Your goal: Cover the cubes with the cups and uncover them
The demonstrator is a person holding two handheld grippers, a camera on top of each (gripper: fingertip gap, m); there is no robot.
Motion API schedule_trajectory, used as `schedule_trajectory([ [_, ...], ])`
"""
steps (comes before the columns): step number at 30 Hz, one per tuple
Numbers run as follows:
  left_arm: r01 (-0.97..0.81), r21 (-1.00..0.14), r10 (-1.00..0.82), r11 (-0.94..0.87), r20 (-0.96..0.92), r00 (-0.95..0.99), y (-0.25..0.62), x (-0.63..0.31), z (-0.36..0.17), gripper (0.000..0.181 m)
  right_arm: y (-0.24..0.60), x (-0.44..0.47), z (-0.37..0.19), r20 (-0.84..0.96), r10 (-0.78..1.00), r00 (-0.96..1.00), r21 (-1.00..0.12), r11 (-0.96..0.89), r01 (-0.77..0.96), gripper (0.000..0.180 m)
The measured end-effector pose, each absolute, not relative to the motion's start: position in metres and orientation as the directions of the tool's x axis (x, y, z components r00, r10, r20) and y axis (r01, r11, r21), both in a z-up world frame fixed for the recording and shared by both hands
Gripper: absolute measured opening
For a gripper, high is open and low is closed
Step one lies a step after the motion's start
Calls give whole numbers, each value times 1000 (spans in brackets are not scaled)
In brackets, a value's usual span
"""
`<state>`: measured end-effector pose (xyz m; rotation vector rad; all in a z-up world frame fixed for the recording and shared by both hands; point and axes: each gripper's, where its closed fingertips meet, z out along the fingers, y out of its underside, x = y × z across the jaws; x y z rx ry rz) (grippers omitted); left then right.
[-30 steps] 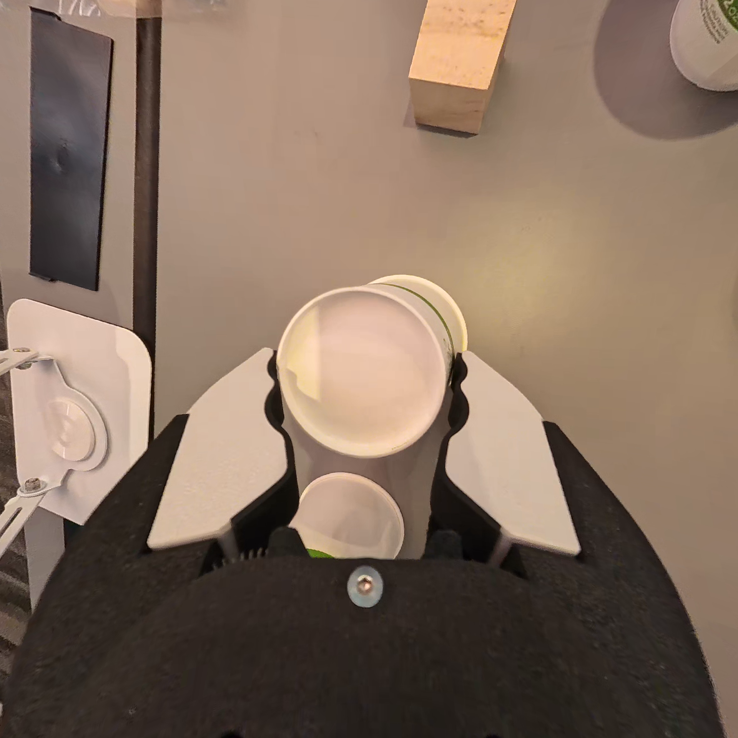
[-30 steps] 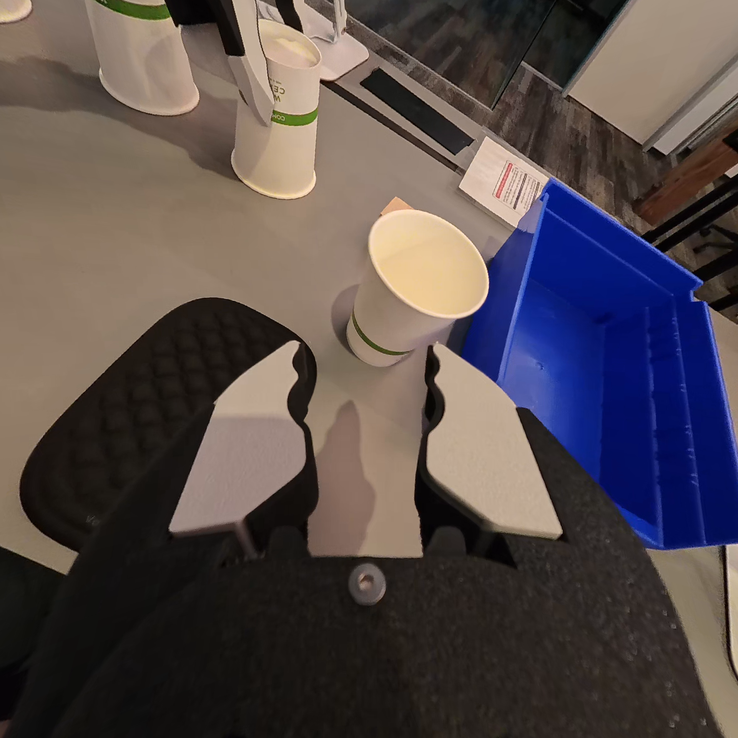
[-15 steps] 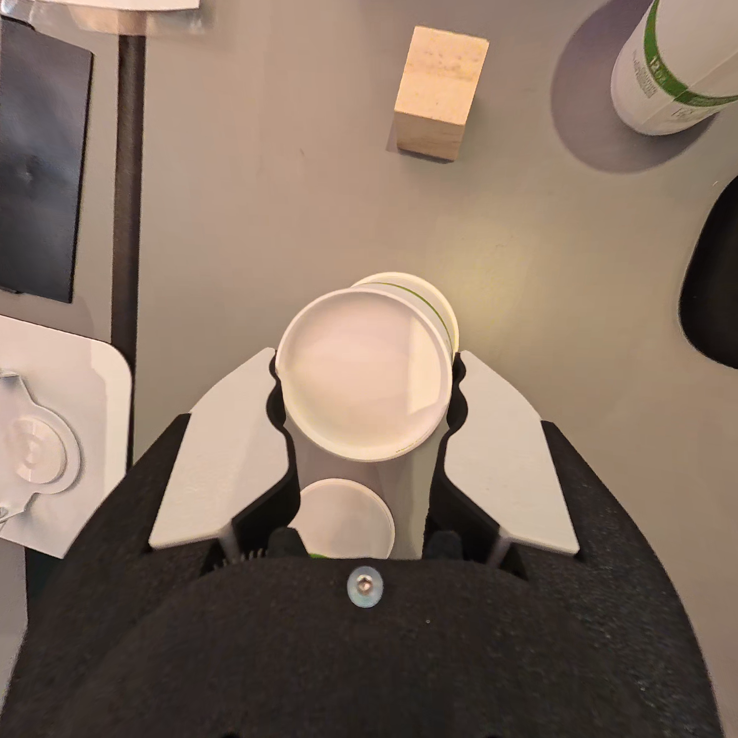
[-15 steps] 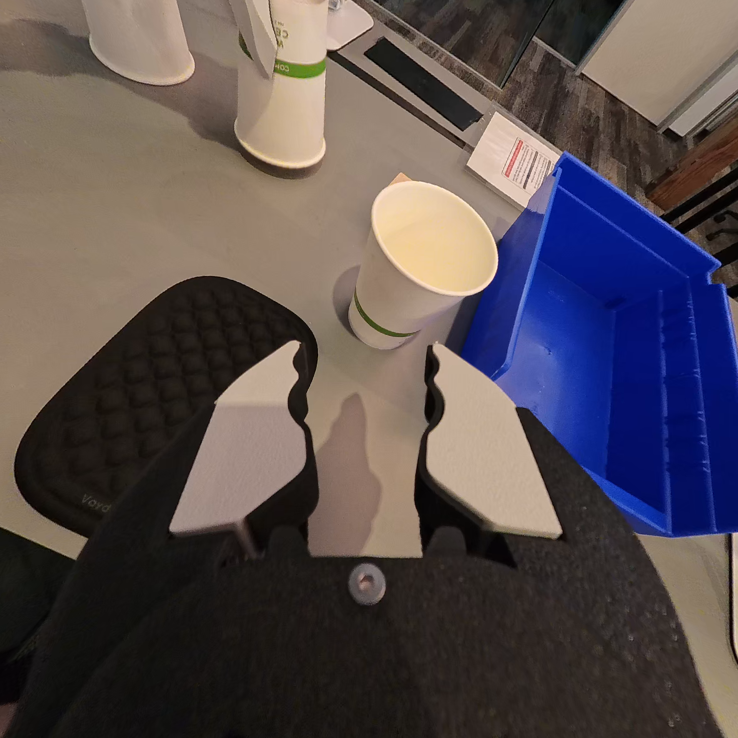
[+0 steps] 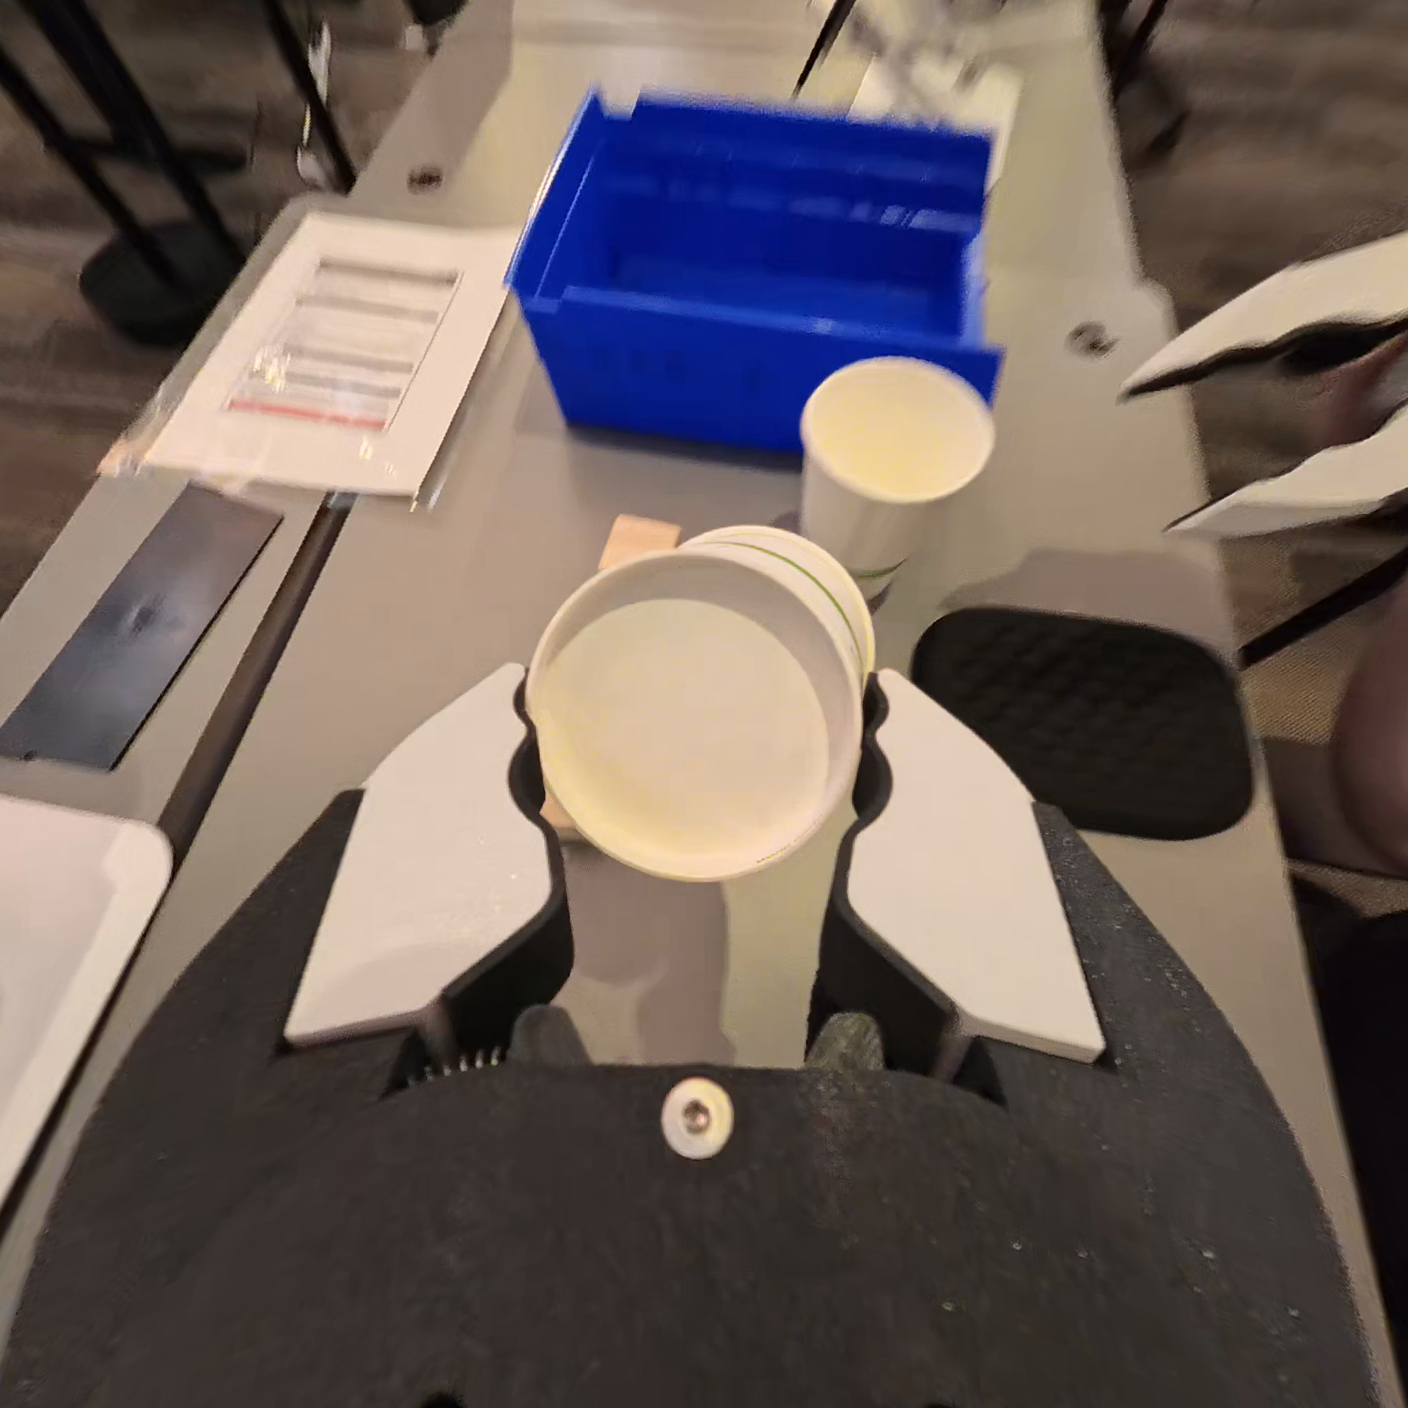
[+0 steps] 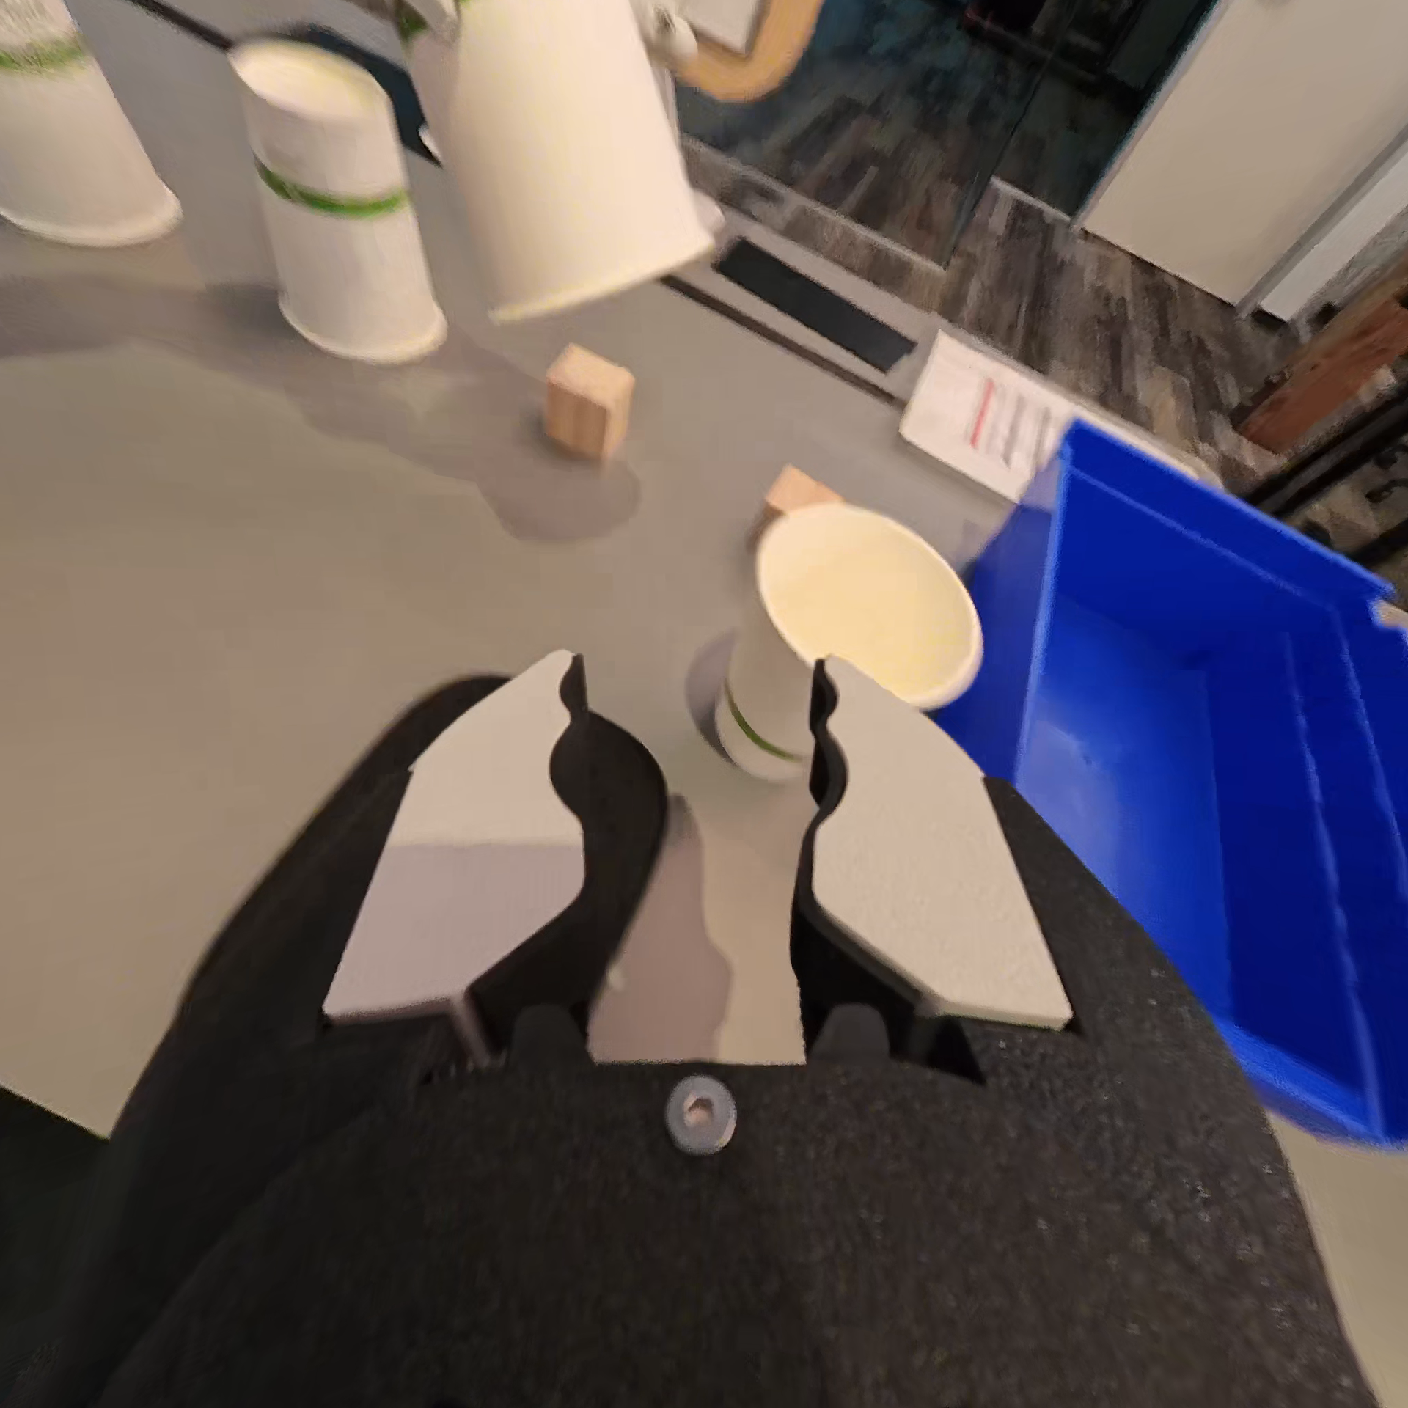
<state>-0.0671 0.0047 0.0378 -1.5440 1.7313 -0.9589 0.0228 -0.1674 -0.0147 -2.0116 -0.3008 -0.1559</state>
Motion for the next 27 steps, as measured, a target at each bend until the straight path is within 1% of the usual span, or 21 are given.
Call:
schedule_trajectory([
  [2, -444, -896, -984, 25, 57, -171, -15, -76, 55, 80, -152, -2, -2, 175, 206, 963, -908, -345, 239, 57],
  [4, -362, -932, -967, -20, 110, -230, -35, -86, 70, 80, -137, -27, 10, 82, 273, 959, -950, -270, 158, 56],
  [6, -298, -953, -952, -53, 138, -273, -50, -97, 80, 80, -124, -50, 23, 6, 350, 937, -977, -196, 80, 56],
  [9, -231, -971, -940, -66, 138, -310, -66, -112, 89, 80, -116, -85, 37, -37, 484, 874, -991, -129, 30, 53],
  [10, -213, -974, -936, -71, 139, -322, -70, -116, 90, 80, -114, -94, 40, -40, 511, 859, -993, -119, 25, 51],
  [11, -199, -977, -930, -78, 143, -338, -74, -120, 92, 80, -113, -104, 44, -30, 543, 839, -995, -98, 28, 46],
  [15, -191, -979, -923, -78, 143, -358, -76, -131, 91, 80, -117, -136, 66, 1, 658, 753, -1000, 16, -12, 16],
  [18, -183, -975, -896, -126, 191, -401, -77, -139, 93, 80, -119, -147, 76, 7, 702, 712, -998, 49, -38, 5],
  [20, -179, -972, -880, -149, 213, -424, -77, -143, 94, 80, -120, -152, 80, 1, 720, 694, -997, 50, -51, 3],
  [23, -160, -978, -874, -136, 194, -446, -76, -148, 94, 79, -119, -152, 81, 3, 719, 695, -999, 29, -26, 2],
  [25, -157, -981, -883, -114, 173, -437, -70, -153, 93, 78, -120, -148, 86, 31, 708, 706, -999, 30, 15, 0],
  [27, -134, -982, -889, -133, 178, -421, -61, -160, 97, 78, -122, -136, 93, 80, 673, 736, -996, 23, 88, 0],
])
